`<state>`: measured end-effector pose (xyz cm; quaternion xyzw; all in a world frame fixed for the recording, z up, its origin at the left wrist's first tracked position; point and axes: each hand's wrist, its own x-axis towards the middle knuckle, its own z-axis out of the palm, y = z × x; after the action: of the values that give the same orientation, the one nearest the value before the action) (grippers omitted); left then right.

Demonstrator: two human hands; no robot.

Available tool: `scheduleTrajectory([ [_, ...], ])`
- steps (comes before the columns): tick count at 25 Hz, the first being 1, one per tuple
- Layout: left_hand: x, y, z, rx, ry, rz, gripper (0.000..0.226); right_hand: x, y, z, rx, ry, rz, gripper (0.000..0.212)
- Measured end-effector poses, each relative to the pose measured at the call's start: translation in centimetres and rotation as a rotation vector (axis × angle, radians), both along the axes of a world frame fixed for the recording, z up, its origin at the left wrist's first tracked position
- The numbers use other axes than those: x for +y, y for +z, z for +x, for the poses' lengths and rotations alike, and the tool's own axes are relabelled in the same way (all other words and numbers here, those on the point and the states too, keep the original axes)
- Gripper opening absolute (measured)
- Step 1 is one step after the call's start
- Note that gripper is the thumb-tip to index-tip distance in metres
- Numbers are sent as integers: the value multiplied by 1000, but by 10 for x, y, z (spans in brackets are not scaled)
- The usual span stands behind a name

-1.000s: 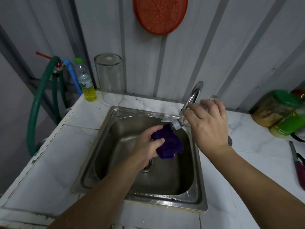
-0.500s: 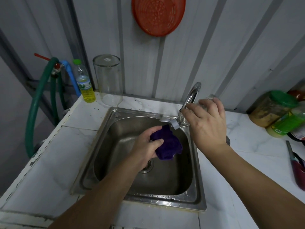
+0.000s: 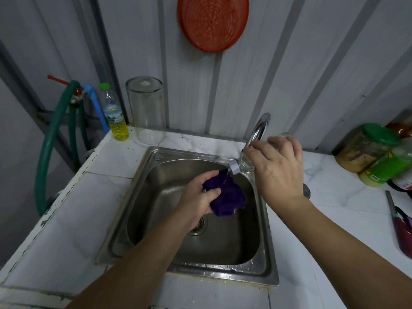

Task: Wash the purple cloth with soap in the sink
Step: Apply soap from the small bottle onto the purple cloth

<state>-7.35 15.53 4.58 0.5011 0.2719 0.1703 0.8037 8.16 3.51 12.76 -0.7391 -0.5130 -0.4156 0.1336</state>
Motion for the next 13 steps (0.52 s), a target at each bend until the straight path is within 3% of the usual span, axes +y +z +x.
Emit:
scheduleTrajectory([
  [6,-2,6,1,10,7,-14,50,-7,-5,-7,224,-76,-41,44],
  [10,-4,10,1,23,13,-21,50,-32,-34,-4,709,-70,102,44],
  [13,-3,12,1,35,0,-25,51,-68,-67,7,1016,-215,234,38],
])
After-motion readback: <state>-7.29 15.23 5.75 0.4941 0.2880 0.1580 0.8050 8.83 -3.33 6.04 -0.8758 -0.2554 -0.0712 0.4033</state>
